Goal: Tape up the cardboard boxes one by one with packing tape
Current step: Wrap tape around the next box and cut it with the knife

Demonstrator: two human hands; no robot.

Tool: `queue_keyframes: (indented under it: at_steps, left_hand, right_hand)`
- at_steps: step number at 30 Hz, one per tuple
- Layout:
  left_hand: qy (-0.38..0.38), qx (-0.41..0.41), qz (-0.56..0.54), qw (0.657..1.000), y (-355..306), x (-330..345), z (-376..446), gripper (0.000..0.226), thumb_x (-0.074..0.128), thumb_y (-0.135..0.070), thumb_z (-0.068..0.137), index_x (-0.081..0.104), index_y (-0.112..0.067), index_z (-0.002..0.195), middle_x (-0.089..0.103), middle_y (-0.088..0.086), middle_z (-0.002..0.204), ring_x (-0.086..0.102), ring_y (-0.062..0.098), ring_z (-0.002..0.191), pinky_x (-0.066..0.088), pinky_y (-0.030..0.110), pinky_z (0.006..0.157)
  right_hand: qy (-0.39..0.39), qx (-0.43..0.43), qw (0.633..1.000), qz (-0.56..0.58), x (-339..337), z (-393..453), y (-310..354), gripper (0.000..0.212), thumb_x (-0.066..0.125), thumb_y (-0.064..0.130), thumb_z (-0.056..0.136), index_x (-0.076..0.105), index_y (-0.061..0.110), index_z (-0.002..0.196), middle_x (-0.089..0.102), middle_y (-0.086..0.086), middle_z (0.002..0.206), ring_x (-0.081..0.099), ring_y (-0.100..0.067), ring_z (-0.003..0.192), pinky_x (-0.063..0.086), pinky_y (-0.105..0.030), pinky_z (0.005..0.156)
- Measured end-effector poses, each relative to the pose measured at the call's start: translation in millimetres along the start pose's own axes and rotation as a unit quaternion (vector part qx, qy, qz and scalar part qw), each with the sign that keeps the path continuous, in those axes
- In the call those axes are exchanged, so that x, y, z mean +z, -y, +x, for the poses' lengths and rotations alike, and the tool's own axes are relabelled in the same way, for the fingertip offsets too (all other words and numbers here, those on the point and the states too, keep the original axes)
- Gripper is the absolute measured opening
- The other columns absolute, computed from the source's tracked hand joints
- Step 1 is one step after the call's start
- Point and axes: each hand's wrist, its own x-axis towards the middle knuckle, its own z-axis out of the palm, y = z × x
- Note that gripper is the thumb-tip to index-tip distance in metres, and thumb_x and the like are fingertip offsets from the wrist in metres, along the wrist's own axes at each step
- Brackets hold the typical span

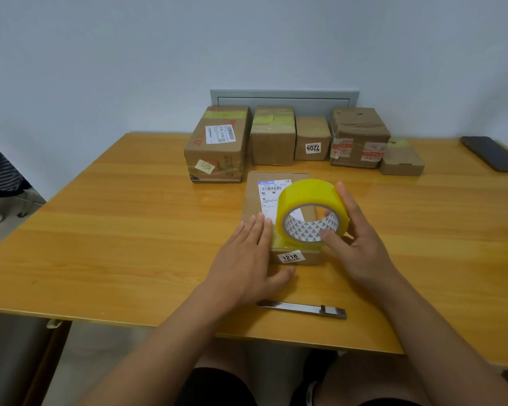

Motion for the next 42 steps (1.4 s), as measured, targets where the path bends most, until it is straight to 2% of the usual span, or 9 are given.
queue_keyframes:
  at_steps: [6, 9, 14, 16, 18, 23, 33, 39, 42]
  left_hand:
    - [-0.020, 0.012, 0.001, 1.000, 2, 5, 2, 0.090, 0.033, -0.073, 0.090, 0.012, -0.016, 0.157, -0.002, 0.011, 0.165, -0.005, 0.021, 0.152, -0.001, 0.035, 0.124]
    - [-0.045, 0.032, 0.018, 0.998, 2, 8, 2, 0.084, 0.035, -0.065, 0.094, 0.014, -0.013, 0.156, 0.004, 0.009, 0.165, -0.005, 0.020, 0.152, -0.004, 0.033, 0.123]
    - [-0.058, 0.049, 0.006, 0.997, 5, 7, 4, 0.080, 0.034, -0.062, 0.096, 0.010, -0.016, 0.158, 0.007, 0.006, 0.165, 0.001, 0.016, 0.152, -0.003, 0.029, 0.122]
    - [-0.054, 0.048, 0.007, 0.997, 6, 7, 4, 0.082, 0.032, -0.064, 0.096, 0.007, -0.017, 0.158, 0.004, 0.006, 0.165, 0.000, 0.016, 0.152, -0.003, 0.029, 0.122]
    - [-0.049, 0.047, 0.004, 0.998, 7, 6, 3, 0.082, 0.033, -0.064, 0.096, 0.005, -0.018, 0.158, 0.002, 0.006, 0.165, -0.001, 0.016, 0.152, -0.004, 0.028, 0.121]
    - [-0.054, 0.043, -0.003, 0.998, 7, 6, 3, 0.082, 0.036, -0.063, 0.096, 0.004, -0.021, 0.158, 0.002, 0.005, 0.166, 0.001, 0.016, 0.152, -0.006, 0.027, 0.120]
    - [-0.038, 0.030, -0.003, 0.999, 4, 6, 5, 0.077, 0.037, -0.063, 0.096, -0.001, -0.035, 0.156, -0.002, 0.005, 0.166, -0.002, 0.017, 0.152, -0.003, 0.030, 0.121]
    - [-0.030, 0.025, -0.002, 0.999, 0, 4, 6, 0.075, 0.035, -0.061, 0.097, 0.001, -0.033, 0.157, -0.001, 0.006, 0.166, -0.002, 0.018, 0.152, -0.002, 0.033, 0.123]
    - [-0.041, 0.029, 0.005, 0.999, -4, 3, 6, 0.073, 0.033, -0.057, 0.099, 0.005, -0.024, 0.158, -0.001, 0.005, 0.166, -0.004, 0.020, 0.152, -0.004, 0.033, 0.122]
  right_hand:
    - [-0.006, 0.047, 0.998, 0.044, 10, 0, -2, 0.087, 0.068, 0.018, 0.090, 0.014, 0.047, 0.151, 0.052, 0.018, 0.130, 0.053, 0.000, 0.119, 0.052, -0.013, 0.081]
    - [0.003, 0.047, 0.998, 0.048, 7, 1, -1, 0.083, 0.070, 0.021, 0.089, 0.019, 0.053, 0.146, 0.052, 0.024, 0.126, 0.053, 0.003, 0.118, 0.052, -0.017, 0.085]
    - [0.010, 0.052, 0.997, 0.055, -1, 4, -1, 0.080, 0.072, 0.025, 0.087, 0.025, 0.066, 0.137, 0.056, 0.012, 0.131, 0.056, -0.007, 0.119, 0.053, -0.032, 0.094]
    - [-0.005, 0.055, 0.997, 0.058, -7, 6, 3, 0.079, 0.073, 0.025, 0.085, 0.028, 0.068, 0.134, 0.055, 0.012, 0.126, 0.057, -0.007, 0.114, 0.052, -0.030, 0.091]
    - [-0.009, 0.047, 0.998, 0.036, -14, 7, 8, 0.076, 0.073, 0.022, 0.085, 0.032, 0.067, 0.131, 0.054, 0.013, 0.120, 0.057, -0.005, 0.108, 0.051, -0.026, 0.086]
    - [-0.069, 0.029, 0.997, 0.010, -43, 4, 3, 0.068, 0.065, 0.003, 0.089, 0.049, 0.054, 0.130, 0.059, 0.010, 0.119, 0.056, -0.012, 0.112, 0.054, -0.038, 0.089]
    - [-0.101, 0.036, 0.994, 0.024, -43, -6, -10, 0.066, 0.056, 0.000, 0.093, 0.047, 0.053, 0.131, 0.054, 0.021, 0.125, 0.056, 0.004, 0.108, 0.054, -0.019, 0.080]
    - [-0.090, 0.059, 0.993, 0.047, -42, -8, -20, 0.077, 0.062, 0.000, 0.091, 0.035, 0.048, 0.144, 0.048, 0.010, 0.137, 0.052, -0.005, 0.121, 0.050, -0.020, 0.085]
    - [-0.081, 0.060, 0.992, 0.081, -40, -8, -25, 0.073, 0.063, -0.004, 0.089, 0.040, 0.047, 0.136, 0.056, 0.003, 0.132, 0.057, -0.013, 0.121, 0.054, -0.023, 0.086]
